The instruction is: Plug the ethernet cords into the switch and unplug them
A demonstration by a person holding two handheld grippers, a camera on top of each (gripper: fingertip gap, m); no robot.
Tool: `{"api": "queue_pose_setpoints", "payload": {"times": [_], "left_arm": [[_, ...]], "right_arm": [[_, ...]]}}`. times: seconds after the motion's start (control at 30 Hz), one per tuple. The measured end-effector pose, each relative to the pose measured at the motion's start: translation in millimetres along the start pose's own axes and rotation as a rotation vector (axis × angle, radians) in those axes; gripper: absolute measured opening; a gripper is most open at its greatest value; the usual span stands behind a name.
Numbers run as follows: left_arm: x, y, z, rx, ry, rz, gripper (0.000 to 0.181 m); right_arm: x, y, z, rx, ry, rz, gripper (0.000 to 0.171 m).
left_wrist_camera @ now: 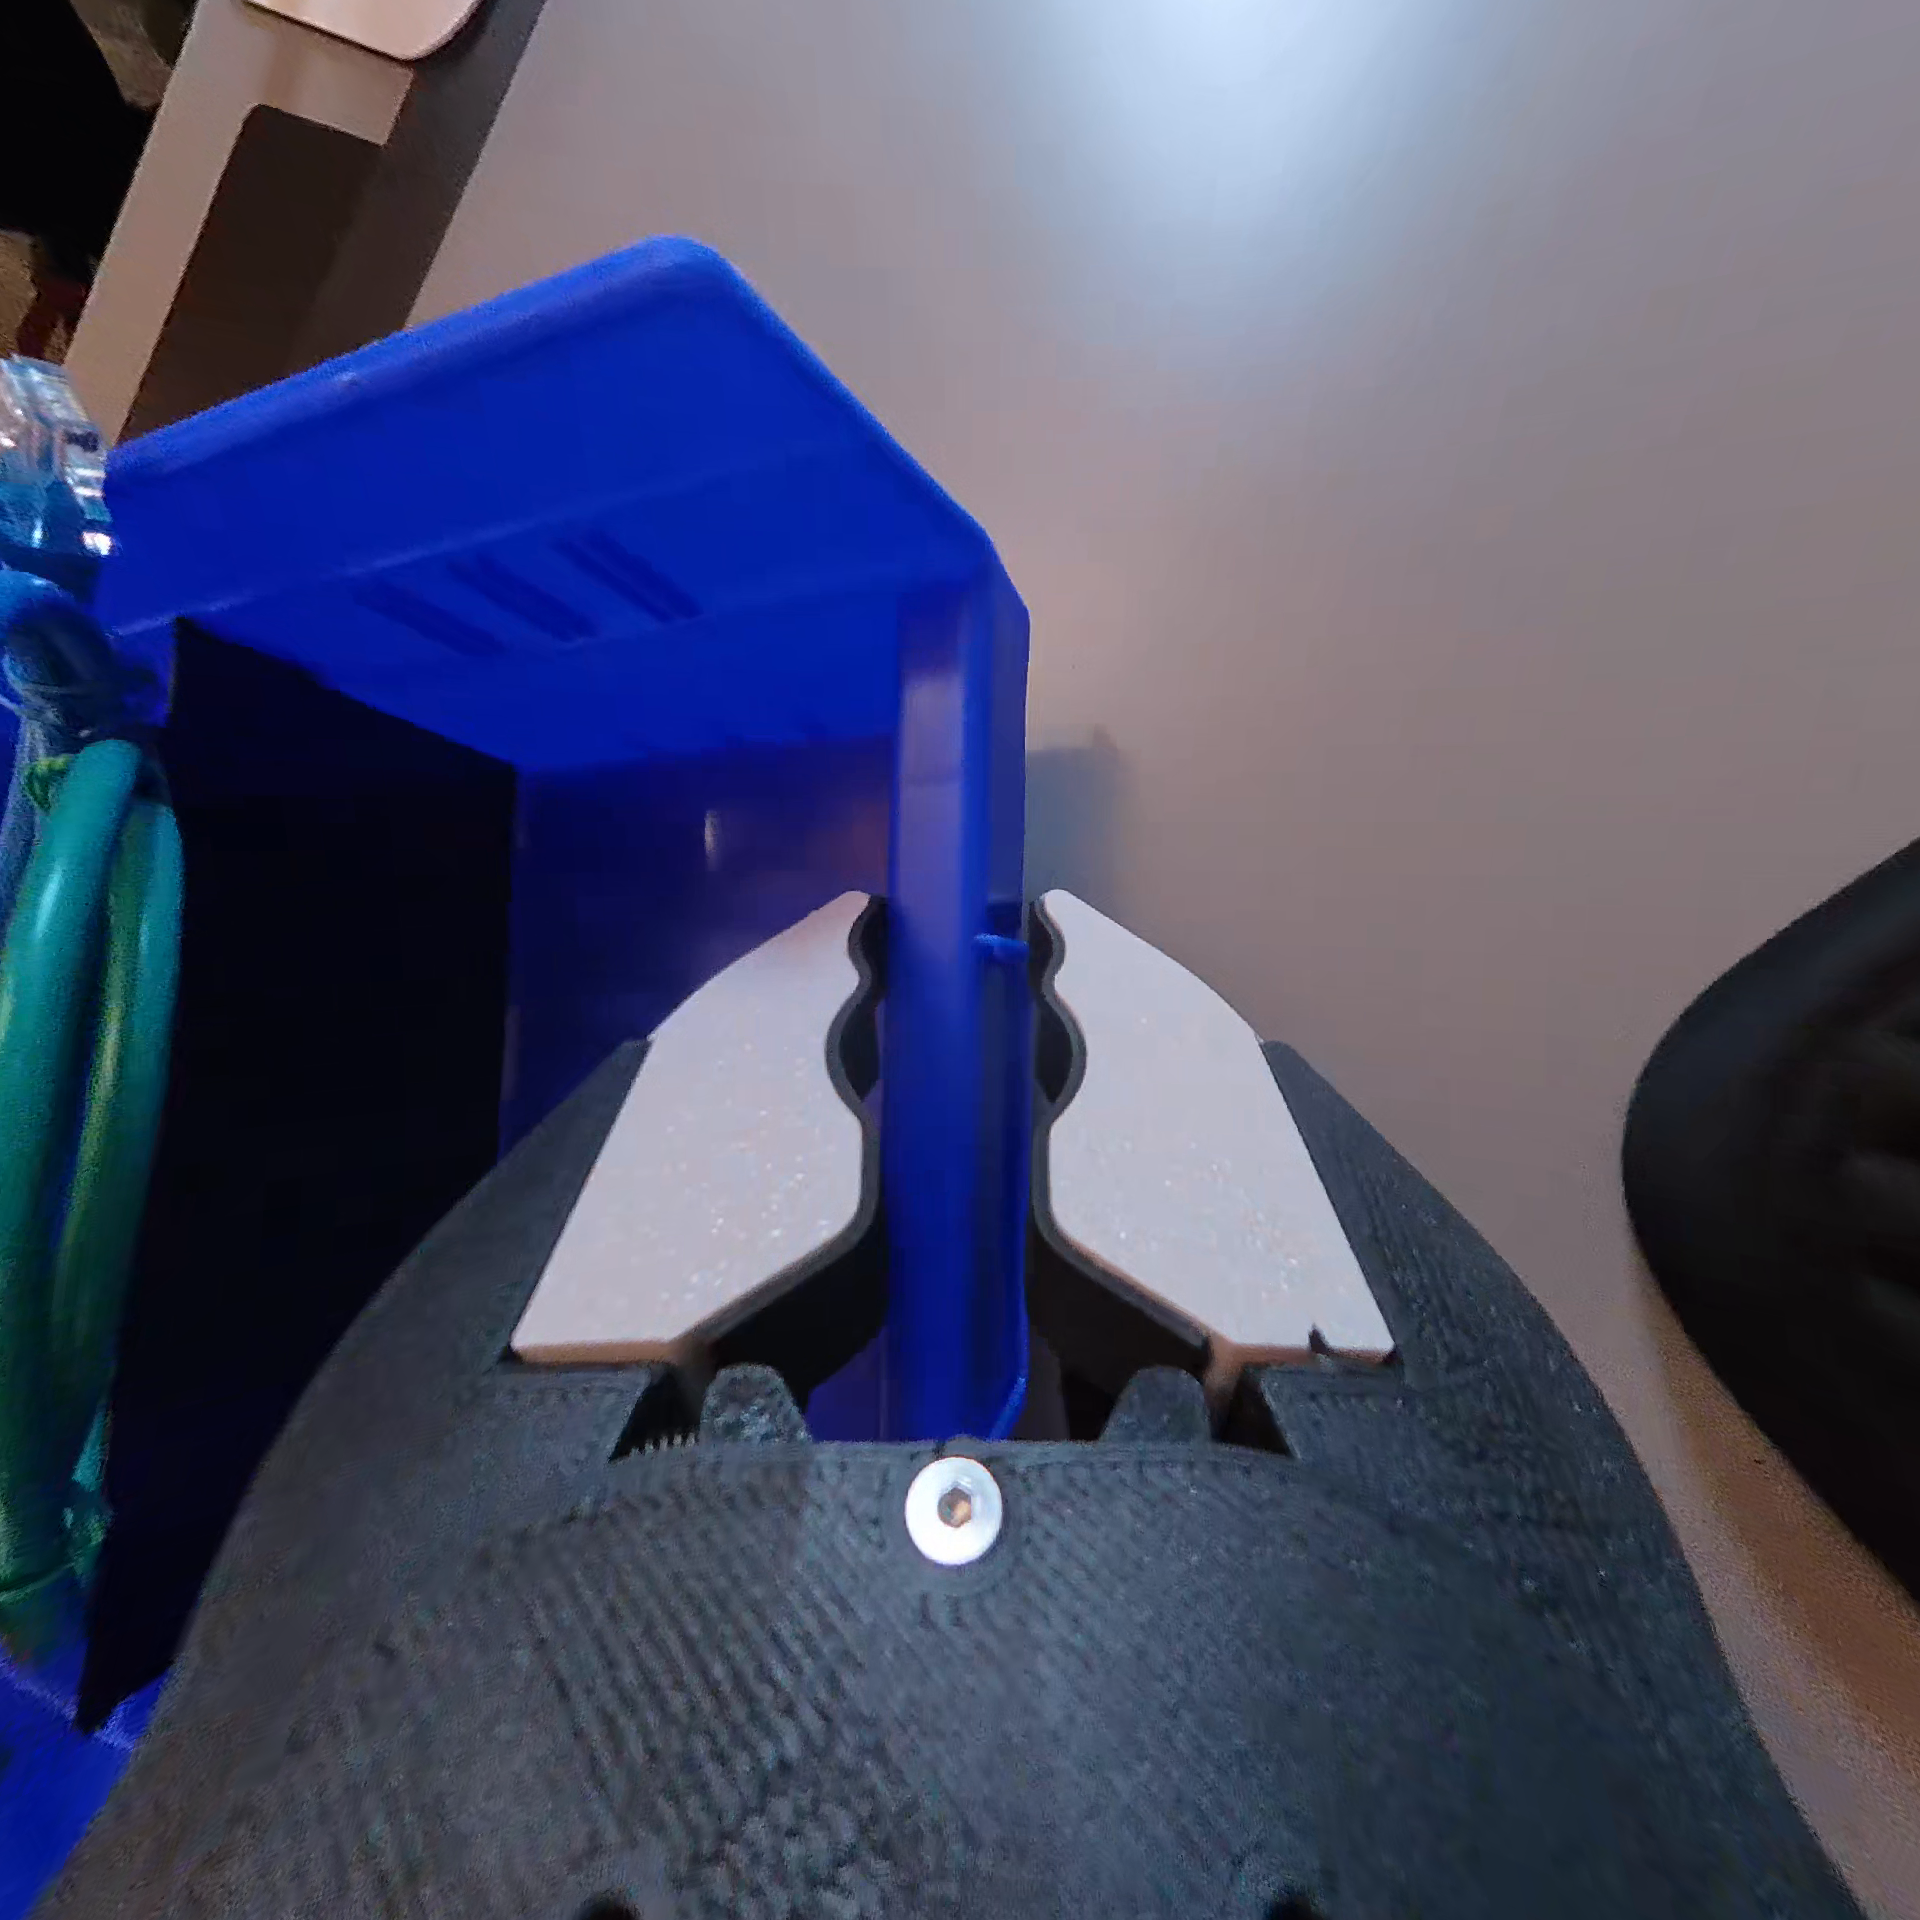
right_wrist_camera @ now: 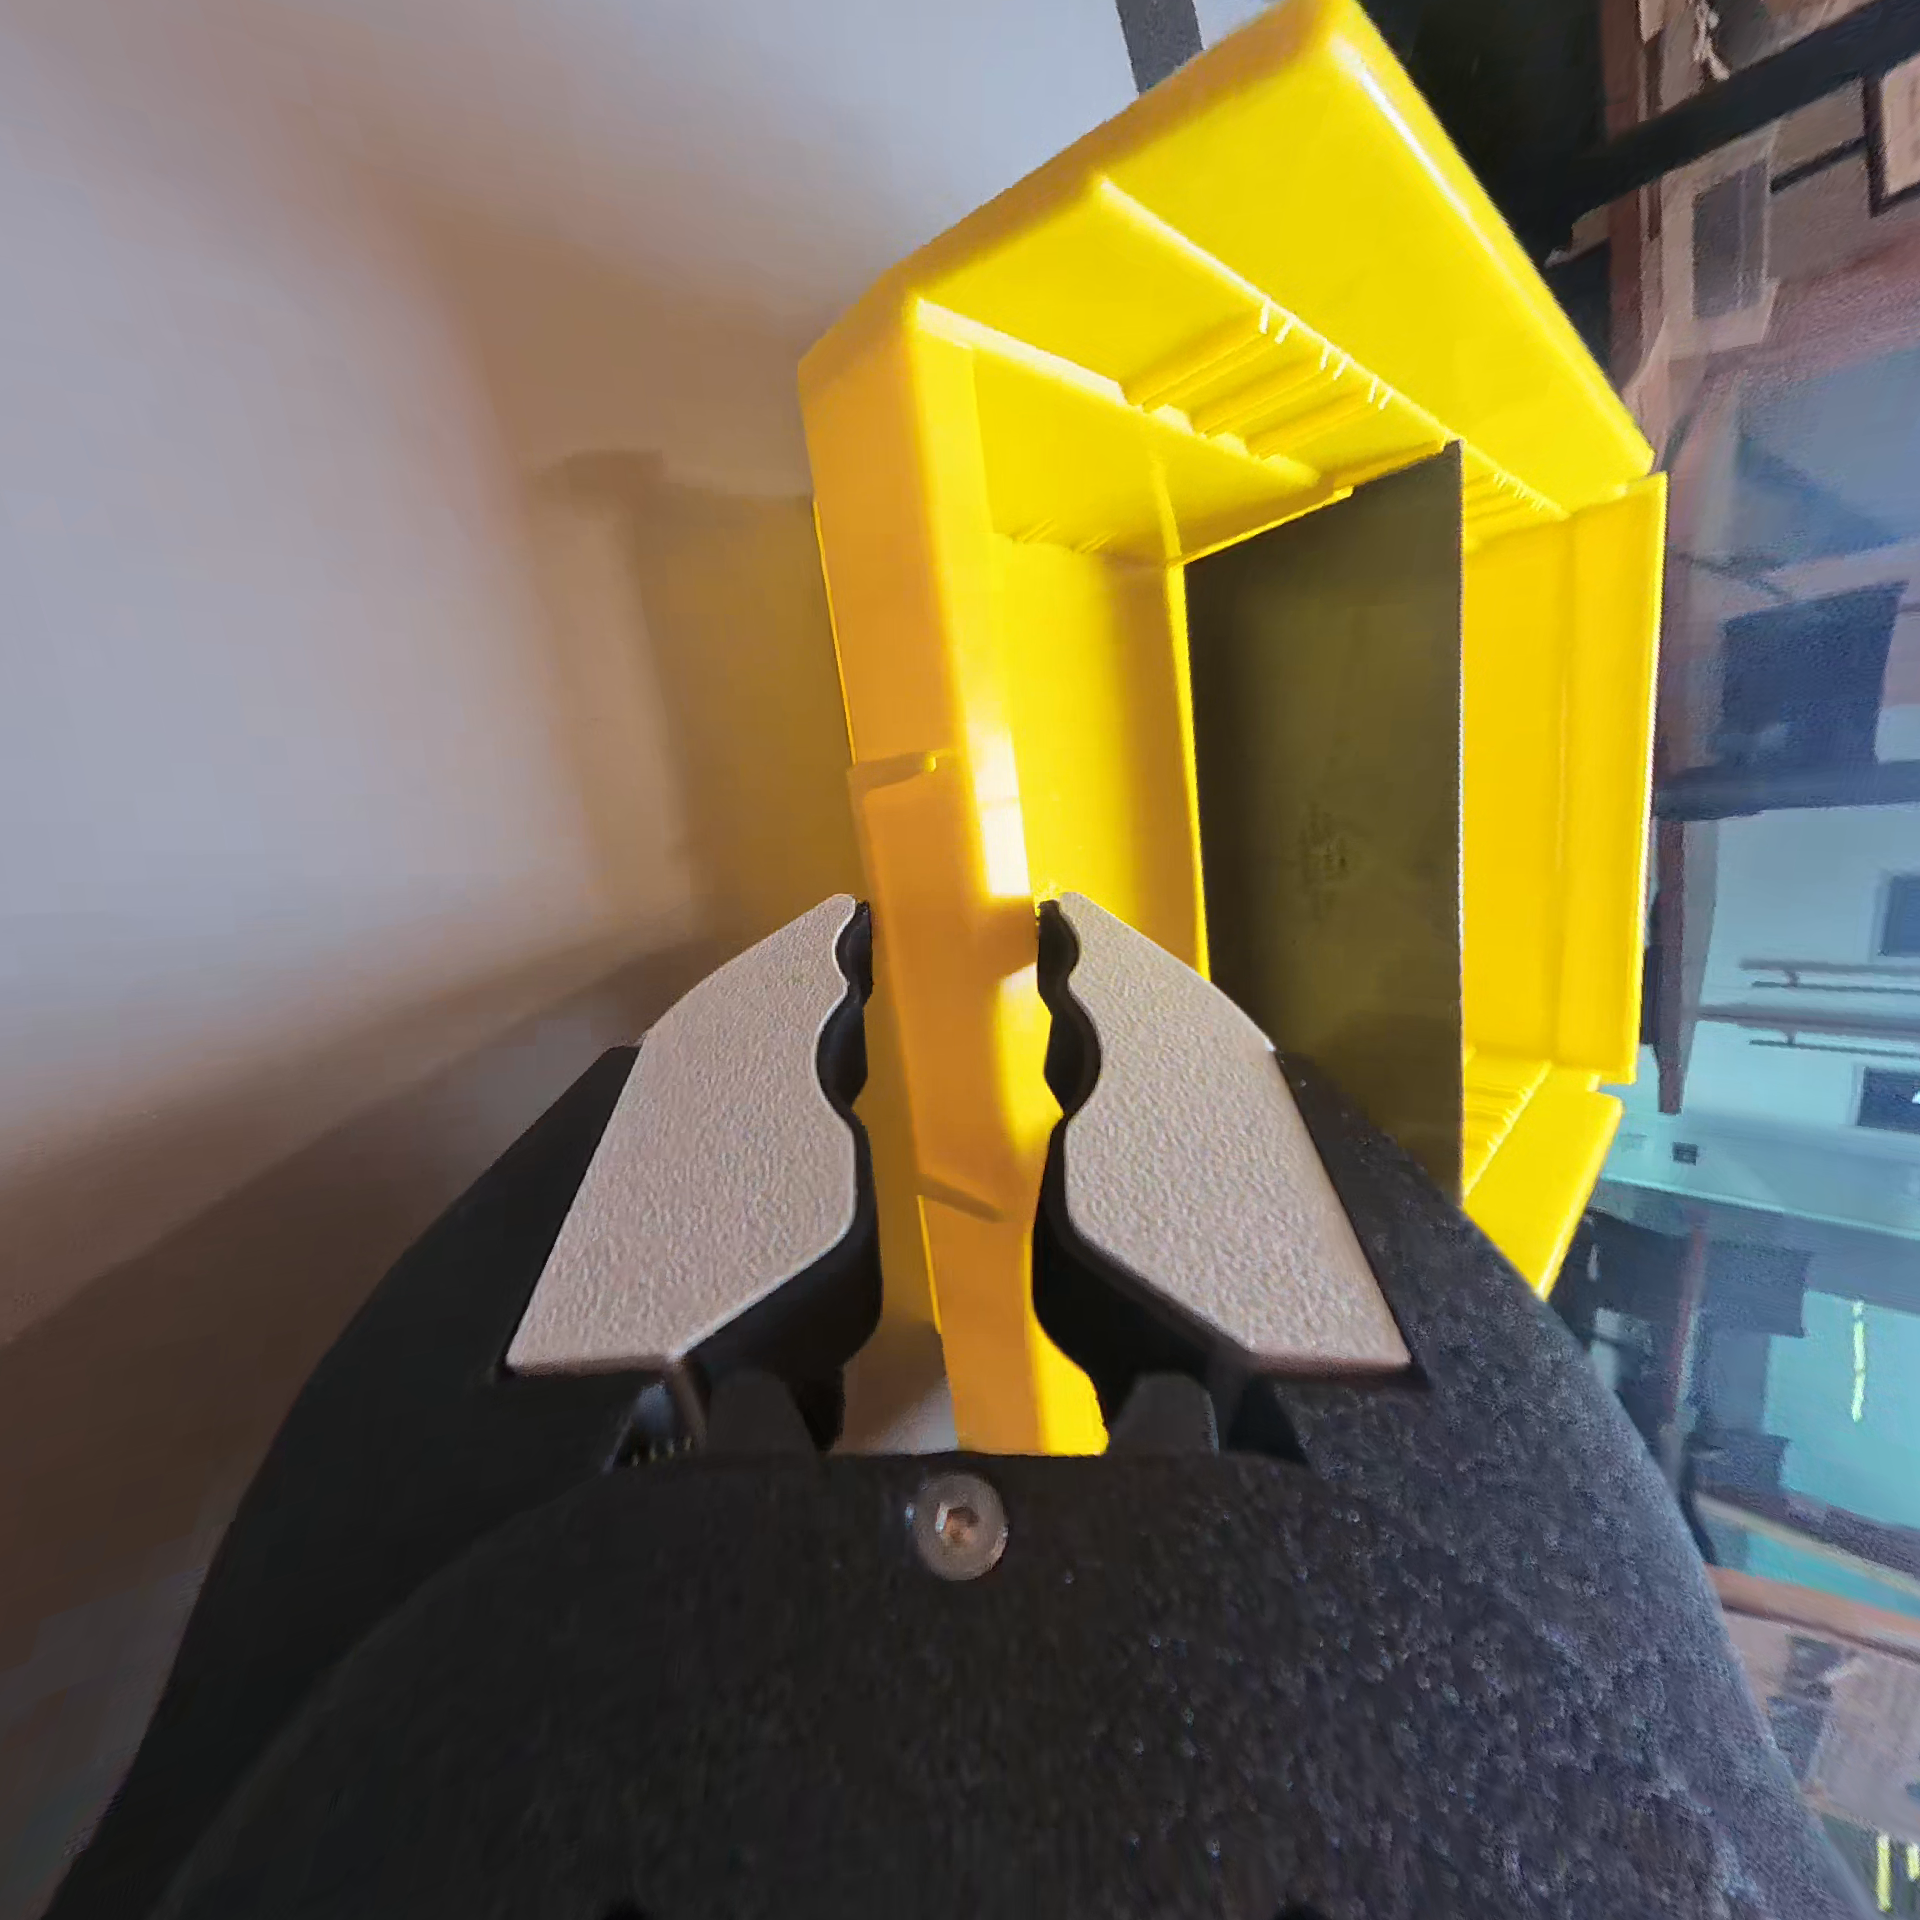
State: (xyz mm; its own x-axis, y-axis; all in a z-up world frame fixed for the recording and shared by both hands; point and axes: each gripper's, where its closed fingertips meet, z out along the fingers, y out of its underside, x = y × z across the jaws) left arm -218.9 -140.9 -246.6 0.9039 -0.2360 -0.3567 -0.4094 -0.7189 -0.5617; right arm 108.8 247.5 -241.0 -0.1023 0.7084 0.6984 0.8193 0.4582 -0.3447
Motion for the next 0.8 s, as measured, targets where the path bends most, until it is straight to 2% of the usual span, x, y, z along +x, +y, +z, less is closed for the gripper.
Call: {"api": "queue_pose_setpoints", "payload": {"times": [0.13,0.2,0.37,0.43,0.53,0.6,0.7,0.8], "left_arm": [[-10.6,-5.0,8.3,0.03,0.029,0.04,0.026],[-16.5,-10.0,14.5,0.034,0.02,0.035,0.026],[-29.6,-16.8,20.2,0.04,-0.121,0.051,0.031],[-27.7,-26.5,3.5,0.151,-0.144,-0.028,0.03],[-39.8,-45.0,-40.6,0.371,-0.183,-0.206,0.033],[-57.9,-49.3,-65.9,0.442,-0.257,-0.266,0.035],[-92.0,-45.8,-84.2,0.387,-0.43,-0.222,0.043],[-111.5,-45.3,-74.2,0.277,-0.429,-0.203,0.055]], "right_arm": [[-6.3,-8.5,-2.7,0.09,-0.062,-0.085,0.03],[-6.4,-8.6,-2.5,0.08,-0.084,-0.09,0.03],[-2.5,-11.3,2.2,0.037,-0.024,-0.021,0.031],[-4.1,-22.5,-11.8,0.109,-0.005,0.1,0.036],[-6.7,-50.9,-56.0,0.341,-0.047,0.386,0.038],[-1.9,-65.1,-81.2,0.467,-0.067,0.532,0.038],[7.7,-78.5,-97.9,0.54,-0.049,0.598,0.038],[11.0,-90.9,-96.5,0.56,-0.021,0.572,0.038]]}}
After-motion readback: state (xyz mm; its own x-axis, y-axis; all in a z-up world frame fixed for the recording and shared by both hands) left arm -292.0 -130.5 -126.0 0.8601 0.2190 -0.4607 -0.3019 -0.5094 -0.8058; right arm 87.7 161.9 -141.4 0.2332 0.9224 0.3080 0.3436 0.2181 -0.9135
